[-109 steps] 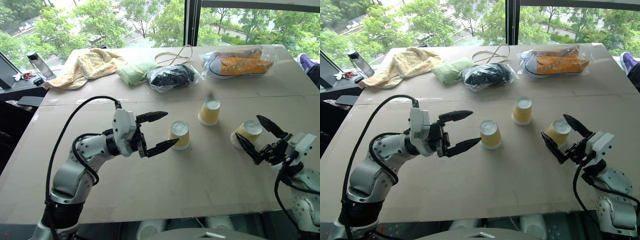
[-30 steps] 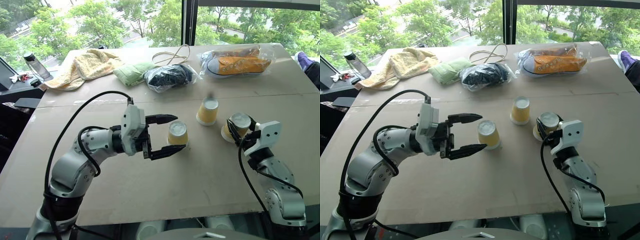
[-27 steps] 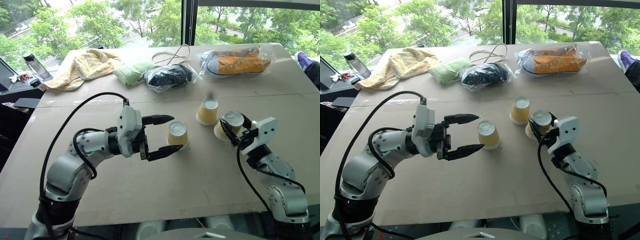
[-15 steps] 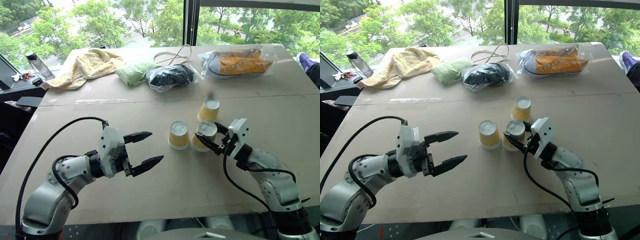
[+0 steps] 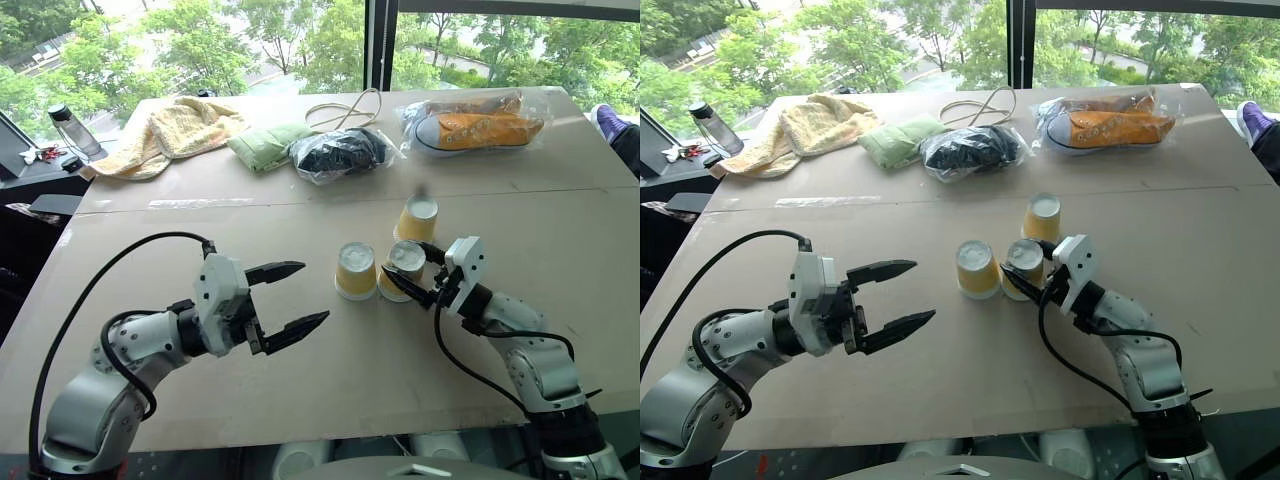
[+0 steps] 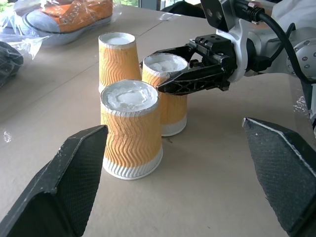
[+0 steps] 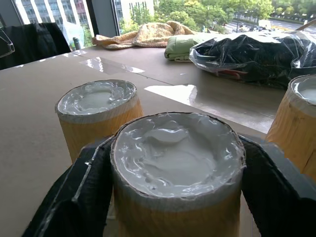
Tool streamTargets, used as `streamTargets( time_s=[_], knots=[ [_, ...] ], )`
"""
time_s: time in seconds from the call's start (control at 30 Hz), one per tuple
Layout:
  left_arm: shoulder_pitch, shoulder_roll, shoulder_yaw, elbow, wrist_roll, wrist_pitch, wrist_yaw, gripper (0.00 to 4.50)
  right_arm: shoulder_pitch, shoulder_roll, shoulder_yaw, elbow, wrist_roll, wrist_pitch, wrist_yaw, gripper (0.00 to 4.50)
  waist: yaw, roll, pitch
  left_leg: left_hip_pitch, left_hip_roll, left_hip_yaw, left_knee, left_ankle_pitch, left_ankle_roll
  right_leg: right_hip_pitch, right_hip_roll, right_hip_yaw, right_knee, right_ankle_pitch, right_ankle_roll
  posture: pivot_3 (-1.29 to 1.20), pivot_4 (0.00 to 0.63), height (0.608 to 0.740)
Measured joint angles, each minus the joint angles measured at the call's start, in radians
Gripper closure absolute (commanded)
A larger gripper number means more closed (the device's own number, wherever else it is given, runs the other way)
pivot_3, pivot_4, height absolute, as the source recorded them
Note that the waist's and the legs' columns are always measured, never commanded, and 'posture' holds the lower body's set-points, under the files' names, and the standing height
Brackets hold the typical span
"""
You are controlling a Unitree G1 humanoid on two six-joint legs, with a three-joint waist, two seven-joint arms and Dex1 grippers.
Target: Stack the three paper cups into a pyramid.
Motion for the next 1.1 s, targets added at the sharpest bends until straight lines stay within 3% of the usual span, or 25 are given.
streamTargets(
  time_s=[0.33,0.5,0.67,1.1],
  knots=[
    [-0.017,-0.020,0.004,0.004,-0.049,-0.007,-0.024,0.00,0.047,-0.048,-0.104,-0.126,0.124,0.002,0.041,0.03,0.001,0.000,0.000,0.000,0.000,0.000,0.000,0.000,0.000,0.000,0.000,0.000,0.000,0.000,0.000,0.00,0.150,0.740],
    [-0.035,-0.014,0.015,0.008,-0.076,0.000,-0.027,0.00,-0.033,-0.063,-0.124,-0.166,0.147,0.067,-0.009,0.03,-0.003,0.000,0.000,0.001,0.000,0.000,0.000,0.000,0.000,0.000,0.000,0.000,0.001,0.000,0.000,0.00,0.150,0.740],
    [-0.155,0.024,0.016,0.024,-0.102,0.049,-0.010,0.00,-0.246,-0.145,-0.186,0.003,0.126,0.165,-0.066,0.03,0.005,0.000,0.000,0.000,-0.001,-0.001,0.001,0.000,0.000,0.001,0.001,-0.003,-0.001,0.001,-0.001,0.00,0.150,0.740],
    [-0.302,0.084,0.016,0.028,-0.182,0.207,0.056,0.00,-0.403,-0.196,-0.132,0.265,0.109,0.200,0.131,0.03,-0.015,0.000,0.001,-0.004,0.001,0.004,0.000,0.003,-0.004,-0.006,0.002,-0.001,0.001,0.001,-0.001,0.00,0.150,0.740]
  ],
)
